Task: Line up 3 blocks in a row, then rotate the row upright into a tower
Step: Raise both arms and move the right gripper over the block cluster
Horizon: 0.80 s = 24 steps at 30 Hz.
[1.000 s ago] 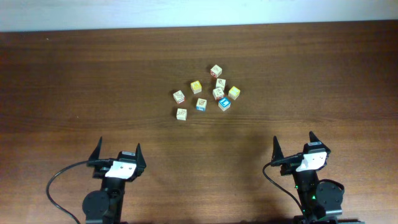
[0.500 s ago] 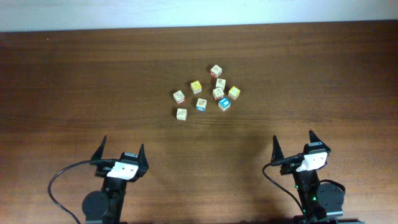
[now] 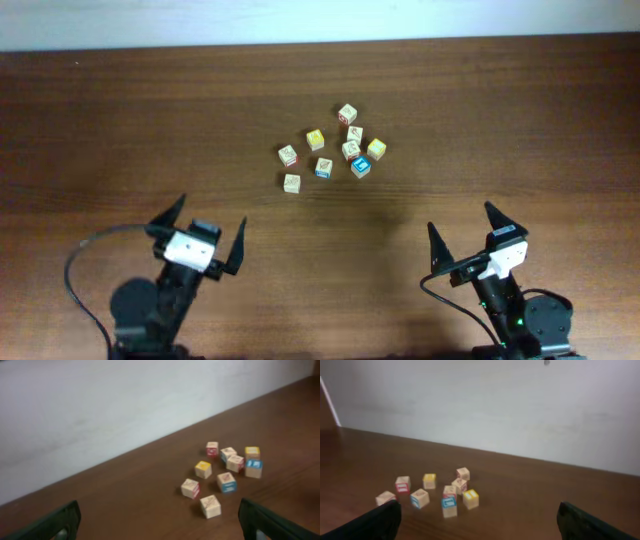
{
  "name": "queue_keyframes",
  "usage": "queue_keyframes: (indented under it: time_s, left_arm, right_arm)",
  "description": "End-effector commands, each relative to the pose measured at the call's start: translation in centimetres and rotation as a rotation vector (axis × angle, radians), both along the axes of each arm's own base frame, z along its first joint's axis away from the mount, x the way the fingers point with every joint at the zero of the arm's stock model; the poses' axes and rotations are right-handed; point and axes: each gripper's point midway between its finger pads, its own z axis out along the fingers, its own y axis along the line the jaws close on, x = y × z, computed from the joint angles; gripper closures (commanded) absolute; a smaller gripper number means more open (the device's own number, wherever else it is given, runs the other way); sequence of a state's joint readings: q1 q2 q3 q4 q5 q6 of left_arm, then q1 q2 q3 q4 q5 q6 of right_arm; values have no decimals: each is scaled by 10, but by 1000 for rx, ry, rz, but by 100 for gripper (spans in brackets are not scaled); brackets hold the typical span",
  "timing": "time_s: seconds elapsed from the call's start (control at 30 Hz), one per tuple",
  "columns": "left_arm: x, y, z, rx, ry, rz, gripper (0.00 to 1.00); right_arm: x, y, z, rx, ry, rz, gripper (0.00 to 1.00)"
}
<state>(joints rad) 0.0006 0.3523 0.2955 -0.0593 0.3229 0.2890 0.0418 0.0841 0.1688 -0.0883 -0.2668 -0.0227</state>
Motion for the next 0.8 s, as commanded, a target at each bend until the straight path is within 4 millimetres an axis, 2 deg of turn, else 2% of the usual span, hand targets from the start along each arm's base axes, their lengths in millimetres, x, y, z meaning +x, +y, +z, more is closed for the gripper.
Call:
queue_keyframes:
  time_s: [0.0, 0.13, 0.27, 0.33, 0.4, 0.47, 0.6, 0.63, 0.7, 0.77]
  left_arm:
    - [16, -12, 39, -23, 63, -76, 1]
    - [34, -12, 74, -26, 134, -75, 1]
    - [45, -12, 97, -29, 196, -73, 1]
    - [54, -12, 106, -30, 235, -73, 1]
    - [65, -12, 109, -32, 268, -72, 1]
    - [83, -12, 105, -34, 337, -72, 1]
    - [113, -12, 84, -41, 516, -71, 1]
    - [122, -12, 76, -44, 583, -70, 1]
    - [131, -12, 64, -47, 668, -68, 1]
    - [142, -12, 38, -52, 798, -65, 1]
  right_arm:
    - [-3, 6, 44, 0, 2, 37, 2]
    - [4, 6, 83, -2, 89, 38, 2]
    - [22, 15, 111, -21, 188, 88, 2]
    - [40, 25, 120, -17, 275, 149, 2]
    - [56, 31, 120, -8, 359, 184, 2]
    - [83, 34, 113, 2, 493, 195, 1]
    - [130, 36, 85, 16, 743, 193, 1]
    - [146, 39, 72, 18, 818, 198, 2]
    - [160, 46, 54, 11, 888, 214, 2]
    - [179, 64, 17, -2, 991, 247, 2]
